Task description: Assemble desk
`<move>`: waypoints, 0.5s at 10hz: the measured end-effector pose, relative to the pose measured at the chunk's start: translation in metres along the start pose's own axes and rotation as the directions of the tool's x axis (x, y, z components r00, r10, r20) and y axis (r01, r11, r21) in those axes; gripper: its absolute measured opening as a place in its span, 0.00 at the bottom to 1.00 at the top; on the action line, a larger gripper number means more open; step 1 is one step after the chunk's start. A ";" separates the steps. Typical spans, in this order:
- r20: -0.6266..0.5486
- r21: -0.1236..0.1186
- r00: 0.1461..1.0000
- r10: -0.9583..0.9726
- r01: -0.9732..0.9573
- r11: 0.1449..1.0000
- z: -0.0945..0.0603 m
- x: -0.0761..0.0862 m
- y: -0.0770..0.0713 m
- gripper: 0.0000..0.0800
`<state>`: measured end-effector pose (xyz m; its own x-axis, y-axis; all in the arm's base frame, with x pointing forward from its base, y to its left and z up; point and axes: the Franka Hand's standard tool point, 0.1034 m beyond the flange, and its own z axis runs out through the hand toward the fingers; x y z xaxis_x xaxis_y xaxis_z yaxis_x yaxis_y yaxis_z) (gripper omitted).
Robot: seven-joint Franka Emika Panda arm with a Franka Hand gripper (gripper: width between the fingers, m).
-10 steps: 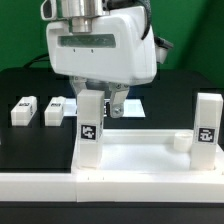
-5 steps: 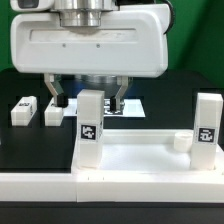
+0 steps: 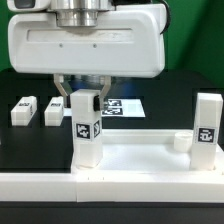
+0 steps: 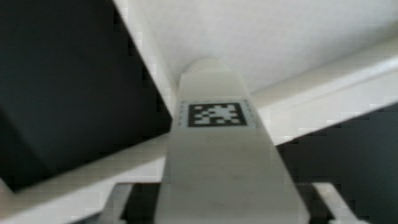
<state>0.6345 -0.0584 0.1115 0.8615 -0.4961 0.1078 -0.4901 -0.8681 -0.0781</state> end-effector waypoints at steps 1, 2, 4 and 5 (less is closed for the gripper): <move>0.000 0.000 0.998 0.060 -0.060 0.998 0.000 0.000 0.000 0.36; 0.000 -0.001 0.993 0.119 -0.119 0.993 0.001 0.000 0.000 0.36; -0.003 -0.015 0.897 0.442 -0.442 0.897 0.001 0.000 0.000 0.36; 0.010 -0.010 0.800 0.600 -0.599 0.800 0.002 0.000 0.001 0.36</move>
Offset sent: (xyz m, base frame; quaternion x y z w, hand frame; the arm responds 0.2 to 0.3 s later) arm 0.0090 0.0006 -0.0019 -0.0192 -0.0117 0.3608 0.9324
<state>0.6346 -0.0595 0.1099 0.3969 -0.9174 0.0298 -0.9101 -0.3976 -0.1169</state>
